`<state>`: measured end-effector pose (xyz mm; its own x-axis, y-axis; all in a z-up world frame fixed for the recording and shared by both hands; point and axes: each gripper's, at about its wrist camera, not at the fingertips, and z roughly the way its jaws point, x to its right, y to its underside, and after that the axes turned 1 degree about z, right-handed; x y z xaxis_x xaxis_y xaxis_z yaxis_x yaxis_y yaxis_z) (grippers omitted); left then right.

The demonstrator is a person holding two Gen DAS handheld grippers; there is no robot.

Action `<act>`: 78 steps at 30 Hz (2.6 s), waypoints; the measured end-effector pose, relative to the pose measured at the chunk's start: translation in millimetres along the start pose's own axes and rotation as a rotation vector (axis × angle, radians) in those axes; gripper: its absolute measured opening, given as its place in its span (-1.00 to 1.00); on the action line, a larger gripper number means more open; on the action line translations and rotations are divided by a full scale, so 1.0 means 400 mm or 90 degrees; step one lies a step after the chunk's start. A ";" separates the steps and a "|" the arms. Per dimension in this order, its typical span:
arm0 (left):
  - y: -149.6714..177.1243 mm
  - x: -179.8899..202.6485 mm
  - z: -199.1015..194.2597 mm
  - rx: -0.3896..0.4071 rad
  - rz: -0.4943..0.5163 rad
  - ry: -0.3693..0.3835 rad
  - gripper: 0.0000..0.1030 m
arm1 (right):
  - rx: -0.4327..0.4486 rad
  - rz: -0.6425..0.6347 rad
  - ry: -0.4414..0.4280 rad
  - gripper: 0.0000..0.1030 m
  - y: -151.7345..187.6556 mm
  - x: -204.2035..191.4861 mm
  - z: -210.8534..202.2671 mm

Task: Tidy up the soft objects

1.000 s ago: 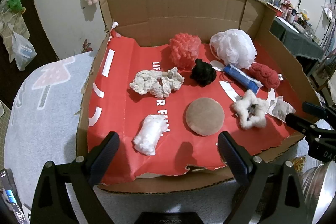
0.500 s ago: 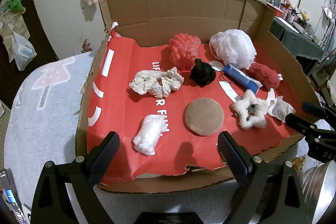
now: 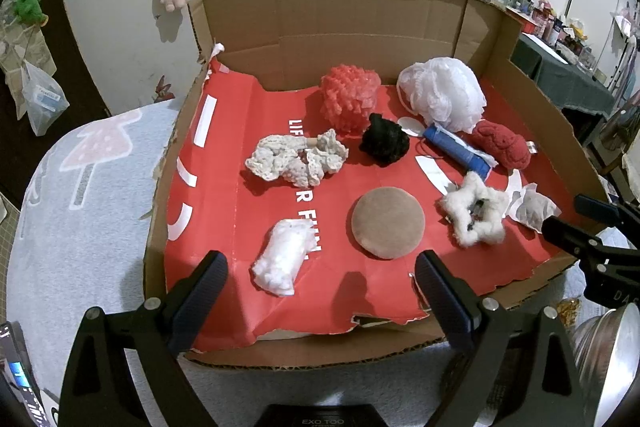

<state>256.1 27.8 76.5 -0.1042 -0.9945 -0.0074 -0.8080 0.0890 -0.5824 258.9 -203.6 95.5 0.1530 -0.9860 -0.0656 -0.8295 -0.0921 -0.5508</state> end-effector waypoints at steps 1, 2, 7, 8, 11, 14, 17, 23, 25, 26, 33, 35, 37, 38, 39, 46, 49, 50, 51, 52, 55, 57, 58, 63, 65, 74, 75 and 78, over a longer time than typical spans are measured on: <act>0.000 0.000 0.000 0.000 -0.001 0.000 0.87 | 0.000 0.000 0.000 0.43 0.000 0.000 0.000; 0.000 0.000 0.000 0.000 -0.001 0.000 0.87 | -0.001 0.000 0.000 0.43 0.000 0.000 0.000; 0.000 0.000 0.000 0.000 0.000 0.000 0.87 | 0.000 0.000 0.000 0.43 0.001 0.000 0.000; 0.000 0.000 0.000 0.000 0.000 0.000 0.87 | 0.000 0.000 0.000 0.43 0.001 0.000 0.000; 0.000 0.000 -0.001 0.000 -0.001 0.000 0.87 | 0.000 0.000 0.000 0.43 0.002 0.000 0.000; 0.000 0.000 0.000 -0.001 -0.001 0.001 0.87 | 0.000 0.000 -0.001 0.43 0.001 0.001 0.000; 0.000 0.000 -0.001 0.000 -0.001 0.000 0.87 | 0.000 0.000 -0.001 0.43 0.002 0.000 -0.001; 0.000 0.001 0.000 0.000 -0.001 0.001 0.87 | 0.001 -0.001 -0.001 0.43 0.001 0.000 -0.002; 0.000 0.000 0.000 -0.001 0.000 0.003 0.87 | 0.002 -0.001 -0.001 0.43 0.001 0.001 -0.002; 0.000 0.000 0.000 -0.001 -0.001 0.004 0.87 | 0.001 0.000 0.000 0.43 0.002 0.000 -0.002; 0.002 0.000 0.000 -0.003 -0.007 0.014 0.87 | 0.011 -0.004 0.004 0.43 -0.004 -0.004 -0.007; 0.004 0.001 -0.002 -0.004 -0.006 0.020 0.87 | 0.009 -0.004 0.002 0.43 -0.006 -0.005 -0.007; 0.005 -0.002 -0.010 0.007 -0.006 0.019 0.88 | 0.010 -0.004 -0.005 0.43 -0.003 -0.003 -0.010; 0.005 -0.003 -0.015 0.013 -0.006 0.014 0.90 | 0.010 -0.005 -0.008 0.43 -0.003 -0.003 -0.012; 0.004 -0.005 -0.022 0.023 -0.010 0.006 0.95 | 0.013 -0.005 -0.008 0.43 -0.004 -0.002 -0.014; -0.007 -0.032 -0.095 0.074 -0.034 0.008 0.95 | 0.043 0.007 -0.004 0.43 -0.010 0.016 -0.062; -0.001 -0.031 -0.150 0.109 -0.036 0.009 1.00 | 0.073 0.003 0.004 0.43 -0.009 0.017 -0.110; 0.003 -0.030 -0.169 0.120 -0.037 0.011 1.00 | 0.082 0.002 0.002 0.43 -0.007 0.017 -0.128; 0.008 -0.028 -0.190 0.133 -0.036 0.015 1.00 | 0.092 0.000 -0.002 0.44 -0.004 0.017 -0.149; 0.015 -0.024 -0.211 0.145 -0.035 0.016 1.00 | 0.103 0.001 -0.006 0.55 0.000 0.016 -0.173; 0.041 -0.011 -0.270 0.183 -0.030 0.015 1.00 | 0.136 -0.005 -0.010 0.68 0.021 0.012 -0.234; 0.065 -0.005 -0.303 0.200 -0.031 0.019 1.00 | 0.165 -0.015 0.002 0.69 0.042 0.005 -0.279; 0.079 0.001 -0.317 0.207 -0.030 0.021 1.00 | 0.176 -0.020 0.006 0.69 0.053 0.002 -0.298; 0.164 0.034 -0.370 0.241 -0.016 0.011 1.00 | 0.213 -0.024 -0.007 0.80 0.124 -0.009 -0.370; 0.194 0.043 -0.378 0.247 -0.013 0.010 1.00 | 0.221 -0.023 -0.004 0.80 0.158 -0.013 -0.383; 0.321 0.078 -0.356 0.221 -0.026 0.022 1.00 | 0.223 -0.020 0.000 0.80 0.317 -0.031 -0.364; 0.332 0.081 -0.350 0.216 -0.029 0.025 1.00 | 0.221 -0.019 0.003 0.80 0.331 -0.032 -0.357; 0.361 0.086 -0.320 0.195 -0.033 0.029 1.00 | 0.210 -0.015 0.005 0.80 0.362 -0.032 -0.335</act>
<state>61.5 13.5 96.0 -0.0991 -0.9932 0.0611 -0.6012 0.0108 -0.7990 64.9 -222.9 127.9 0.1656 -0.9852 -0.0437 -0.6072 -0.0669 -0.7917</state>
